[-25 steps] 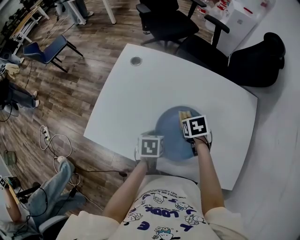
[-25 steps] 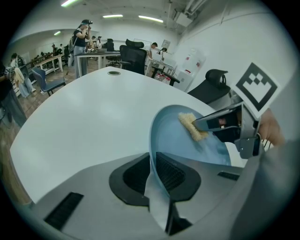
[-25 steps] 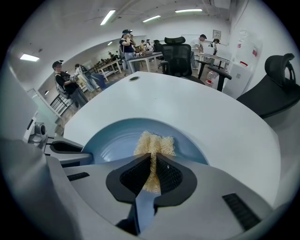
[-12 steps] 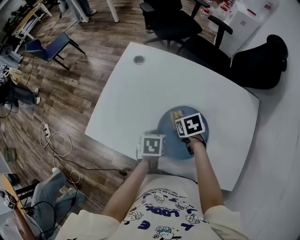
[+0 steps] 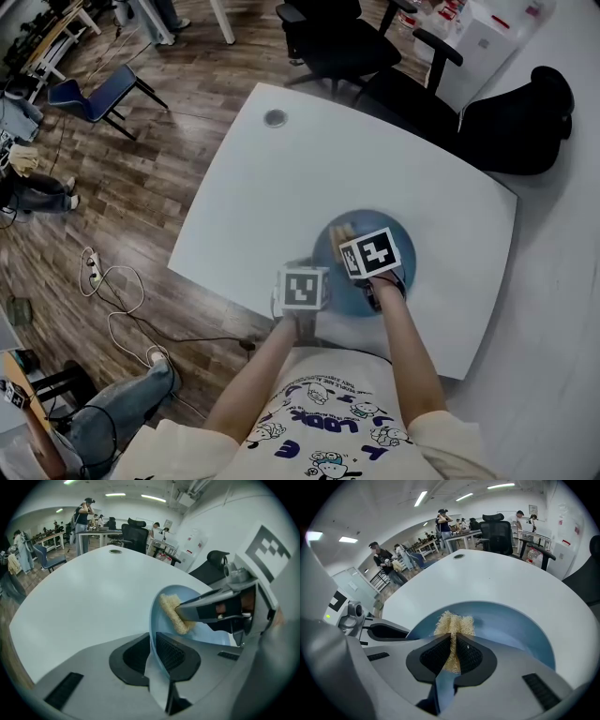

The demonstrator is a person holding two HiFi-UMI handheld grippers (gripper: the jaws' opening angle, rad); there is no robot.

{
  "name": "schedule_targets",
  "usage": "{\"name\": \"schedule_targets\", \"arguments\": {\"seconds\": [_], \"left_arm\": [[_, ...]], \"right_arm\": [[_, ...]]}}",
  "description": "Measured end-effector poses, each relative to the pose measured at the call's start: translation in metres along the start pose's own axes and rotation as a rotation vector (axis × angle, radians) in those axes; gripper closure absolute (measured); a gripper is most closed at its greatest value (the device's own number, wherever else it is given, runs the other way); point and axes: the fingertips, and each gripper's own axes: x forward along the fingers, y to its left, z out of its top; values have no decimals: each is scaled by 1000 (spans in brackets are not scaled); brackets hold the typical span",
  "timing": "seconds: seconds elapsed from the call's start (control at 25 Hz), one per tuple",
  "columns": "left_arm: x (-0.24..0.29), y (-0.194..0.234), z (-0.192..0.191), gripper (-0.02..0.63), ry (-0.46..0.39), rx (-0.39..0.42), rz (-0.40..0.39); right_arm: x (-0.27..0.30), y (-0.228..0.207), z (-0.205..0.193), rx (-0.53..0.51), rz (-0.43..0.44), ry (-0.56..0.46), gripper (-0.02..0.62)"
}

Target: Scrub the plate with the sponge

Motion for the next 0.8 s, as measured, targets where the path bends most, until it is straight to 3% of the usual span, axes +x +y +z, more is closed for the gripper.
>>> {"name": "schedule_targets", "arguments": {"seconds": [0.8], "left_arm": [[0,0,6,563,-11,-9,9]], "right_arm": [[-2,35,-25,-41,122,46,549]]}}
